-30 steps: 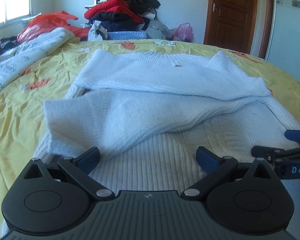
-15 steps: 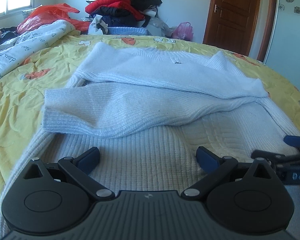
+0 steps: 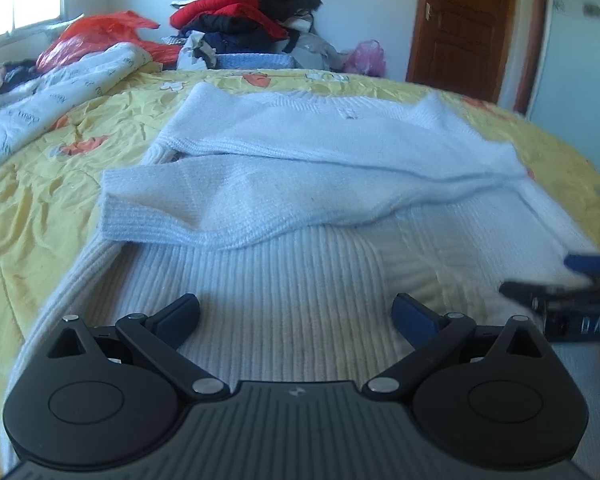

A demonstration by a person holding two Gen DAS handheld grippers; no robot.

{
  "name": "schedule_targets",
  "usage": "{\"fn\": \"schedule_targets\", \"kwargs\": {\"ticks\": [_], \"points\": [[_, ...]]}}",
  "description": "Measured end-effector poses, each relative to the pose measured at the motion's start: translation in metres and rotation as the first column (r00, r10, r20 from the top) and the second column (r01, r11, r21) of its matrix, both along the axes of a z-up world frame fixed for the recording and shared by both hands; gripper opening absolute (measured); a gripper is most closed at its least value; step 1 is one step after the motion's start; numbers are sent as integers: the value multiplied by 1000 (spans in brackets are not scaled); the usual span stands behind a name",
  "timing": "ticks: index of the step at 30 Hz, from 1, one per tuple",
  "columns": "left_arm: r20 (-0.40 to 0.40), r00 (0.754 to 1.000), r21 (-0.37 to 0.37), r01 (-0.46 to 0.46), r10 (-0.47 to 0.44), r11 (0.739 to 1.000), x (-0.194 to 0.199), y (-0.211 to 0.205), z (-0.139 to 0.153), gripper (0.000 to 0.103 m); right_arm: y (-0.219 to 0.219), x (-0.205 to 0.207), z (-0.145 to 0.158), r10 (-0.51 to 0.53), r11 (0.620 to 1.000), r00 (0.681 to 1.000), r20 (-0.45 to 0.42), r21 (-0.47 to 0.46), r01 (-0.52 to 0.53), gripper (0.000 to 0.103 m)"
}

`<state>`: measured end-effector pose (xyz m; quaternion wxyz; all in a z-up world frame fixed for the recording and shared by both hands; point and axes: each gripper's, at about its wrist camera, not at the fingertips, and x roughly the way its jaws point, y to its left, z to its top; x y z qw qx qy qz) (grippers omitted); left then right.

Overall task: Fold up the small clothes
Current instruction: 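Grasp the sweater's side edge with the right gripper while the left gripper grasps it too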

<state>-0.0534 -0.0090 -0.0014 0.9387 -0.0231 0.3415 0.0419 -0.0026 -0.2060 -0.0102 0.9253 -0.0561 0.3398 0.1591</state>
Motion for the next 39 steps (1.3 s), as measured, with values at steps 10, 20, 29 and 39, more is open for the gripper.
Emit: {"fn": "schedule_targets", "kwargs": {"ticks": [10,20,29,39], "points": [[-4,1000,-80,26,-26,996,-25,14,7,103,-3,-5,0,13,1000,1000,1,7,-13,102],[54,990,-210,-118,132,971,-44,86,42,103,-44,-8,24,81,984,996,-48,161,-72,103],[-92,995,-400,-78,44,913,-50,124,16,103,-148,11,34,103,878,954,-281,476,46,89],[-96,995,-396,-17,-23,918,-55,121,15,68,-171,-5,16,129,903,909,-396,426,57,75]]}}
